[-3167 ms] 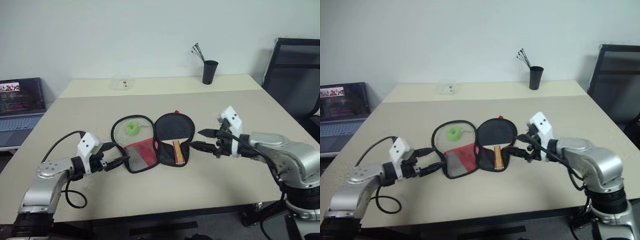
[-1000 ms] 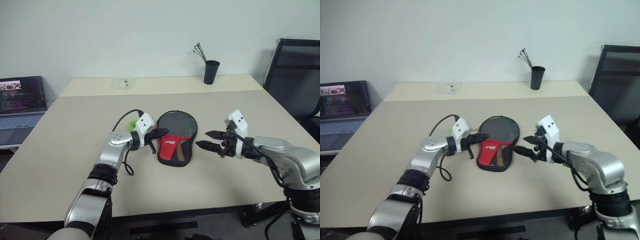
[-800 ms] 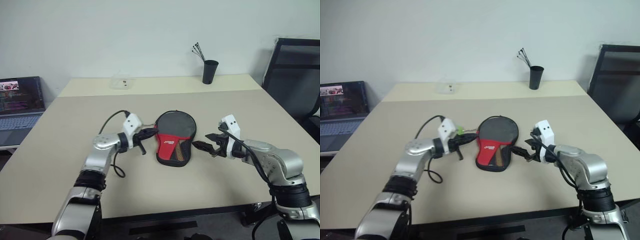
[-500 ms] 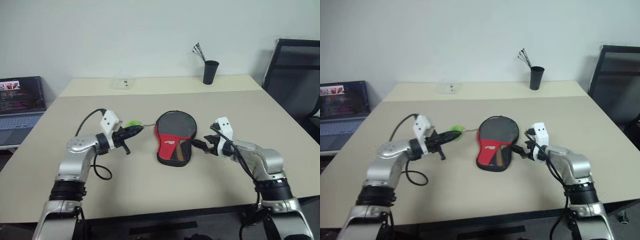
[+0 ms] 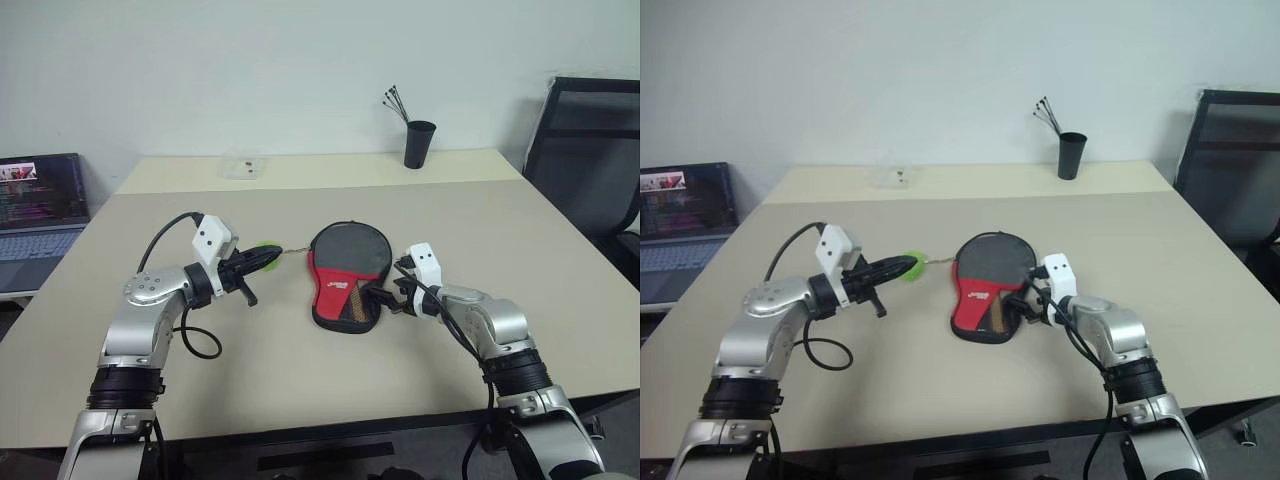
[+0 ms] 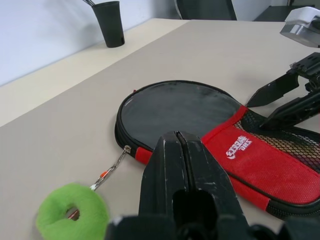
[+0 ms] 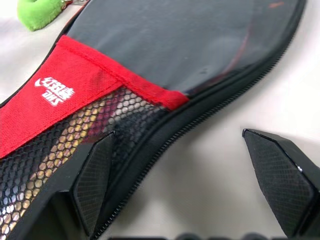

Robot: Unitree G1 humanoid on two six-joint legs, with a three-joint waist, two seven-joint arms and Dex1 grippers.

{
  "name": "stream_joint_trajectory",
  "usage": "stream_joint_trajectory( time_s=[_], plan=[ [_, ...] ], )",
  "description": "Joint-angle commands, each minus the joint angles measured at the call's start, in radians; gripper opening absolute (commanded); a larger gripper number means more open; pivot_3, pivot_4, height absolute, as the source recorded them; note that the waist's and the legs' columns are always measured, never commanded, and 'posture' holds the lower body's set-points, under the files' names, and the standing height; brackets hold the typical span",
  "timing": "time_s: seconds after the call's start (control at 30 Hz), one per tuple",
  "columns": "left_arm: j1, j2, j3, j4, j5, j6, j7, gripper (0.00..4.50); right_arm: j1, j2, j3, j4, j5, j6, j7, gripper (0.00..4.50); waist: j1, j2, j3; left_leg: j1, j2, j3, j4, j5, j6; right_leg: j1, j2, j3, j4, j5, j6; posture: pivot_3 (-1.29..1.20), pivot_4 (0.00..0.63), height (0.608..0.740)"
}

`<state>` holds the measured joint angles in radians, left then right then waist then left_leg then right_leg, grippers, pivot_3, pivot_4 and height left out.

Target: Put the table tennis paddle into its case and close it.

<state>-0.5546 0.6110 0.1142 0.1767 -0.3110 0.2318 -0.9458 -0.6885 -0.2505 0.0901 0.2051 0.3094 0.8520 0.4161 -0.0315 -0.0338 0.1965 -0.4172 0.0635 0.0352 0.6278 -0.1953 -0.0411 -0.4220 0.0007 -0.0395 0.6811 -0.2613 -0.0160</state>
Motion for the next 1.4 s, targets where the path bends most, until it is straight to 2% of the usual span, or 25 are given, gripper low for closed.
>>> stream_joint_trajectory(
  time_s=[0.03, 0.3, 0.33, 0.4, 0.7, 0.8, 0.83, 1.0, 1.2, 1.4],
  plan=[
    [-0.01, 0.007, 0.011, -0.04, -0.012, -0.008, 0.009, 0.0, -0.026, 0.03, 0.036, 0.014, -0.017, -0.015, 0.022, 4.47, 0.0, 0.0, 0.0, 0.0, 0.0, 0.0, 0.0, 0.0, 0.0, 0.0, 0.0, 0.0, 0.0, 0.0, 0.0, 0.0, 0.15, 0.74],
    [-0.008, 0.008, 0.006, -0.046, -0.006, -0.012, 0.01, 0.0, -0.042, 0.057, 0.076, 0.097, -0.075, -0.033, 0.054, 4.47, -0.003, -0.002, -0.002, 0.002, 0.002, 0.0, 0.0, 0.0, 0.0, 0.0, 0.0, 0.001, 0.001, 0.001, -0.001, 0.0, 0.15, 0.74],
    [-0.006, 0.009, 0.007, -0.048, -0.006, -0.011, 0.011, 0.0, -0.043, 0.06, 0.081, 0.105, -0.081, -0.037, 0.057, 4.3, -0.004, -0.002, -0.002, 0.002, 0.002, 0.0, 0.0, 0.0, 0.0, 0.0, 0.0, 0.001, 0.001, 0.001, -0.001, 0.0, 0.15, 0.74],
    [-0.001, 0.011, 0.007, -0.053, -0.005, -0.011, 0.011, 0.0, -0.045, 0.069, 0.09, 0.121, -0.091, -0.044, 0.062, 3.88, -0.005, -0.003, -0.002, 0.003, 0.002, 0.0, 0.0, 0.0, 0.0, 0.0, 0.0, 0.001, 0.001, 0.001, -0.002, 0.0, 0.15, 0.74],
    [0.033, 0.026, 0.008, -0.075, -0.002, -0.013, 0.011, 0.0, -0.057, 0.13, 0.107, 0.164, -0.121, -0.044, 0.09, 0.98, -0.018, -0.007, -0.007, 0.005, 0.003, 0.001, 0.0, 0.0, 0.0, 0.002, 0.0, 0.002, 0.002, 0.002, -0.003, 0.0, 0.15, 0.74],
    [0.059, 0.037, 0.013, -0.088, -0.012, -0.003, 0.002, 0.0, -0.065, 0.142, 0.092, 0.148, -0.108, -0.025, 0.102, 0.16, -0.023, -0.007, -0.007, 0.006, 0.003, 0.001, -0.001, 0.0, 0.0, 0.002, 0.0, 0.002, 0.002, 0.002, -0.003, 0.0, 0.15, 0.74],
    [0.07, 0.043, 0.015, -0.094, -0.018, 0.004, -0.005, 0.0, -0.069, 0.142, 0.085, 0.137, -0.1, -0.015, 0.108, 0.02, -0.024, -0.007, -0.007, 0.006, 0.003, 0.002, -0.001, 0.0, 0.0, 0.002, 0.001, 0.003, 0.002, 0.002, -0.003, 0.0, 0.15, 0.74],
    [0.125, 0.076, 0.019, -0.13, -0.052, 0.046, -0.061, 0.0, -0.083, 0.122, 0.054, 0.081, -0.057, 0.056, 0.141, 0.02, -0.024, -0.007, -0.007, 0.006, 0.003, 0.003, -0.003, 0.0, 0.0, 0.001, 0.001, 0.003, 0.001, 0.002, -0.004, 0.0, 0.15, 0.74],
    [0.211, 0.143, 0.007, -0.201, -0.101, 0.113, -0.16, 0.0, -0.08, 0.011, 0.036, -0.042, 0.001, 0.185, 0.218, 0.02, -0.012, -0.006, -0.007, 0.001, 0.003, 0.003, -0.004, 0.0, 0.0, -0.002, 0.0, 0.003, -0.001, 0.001, -0.004, 0.0, 0.15, 0.74],
    [0.25, 0.164, -0.008, -0.251, -0.118, 0.145, -0.206, 0.0, -0.035, -0.099, 0.03, -0.147, 0.036, 0.264, 0.26, 0.02, 0.002, -0.006, -0.006, 0.0, 0.001, 0.003, -0.003, 0.0, 0.0, -0.003, -0.001, 0.003, -0.001, 0.001, -0.004, 0.0, 0.15, 0.74]
  ],
)
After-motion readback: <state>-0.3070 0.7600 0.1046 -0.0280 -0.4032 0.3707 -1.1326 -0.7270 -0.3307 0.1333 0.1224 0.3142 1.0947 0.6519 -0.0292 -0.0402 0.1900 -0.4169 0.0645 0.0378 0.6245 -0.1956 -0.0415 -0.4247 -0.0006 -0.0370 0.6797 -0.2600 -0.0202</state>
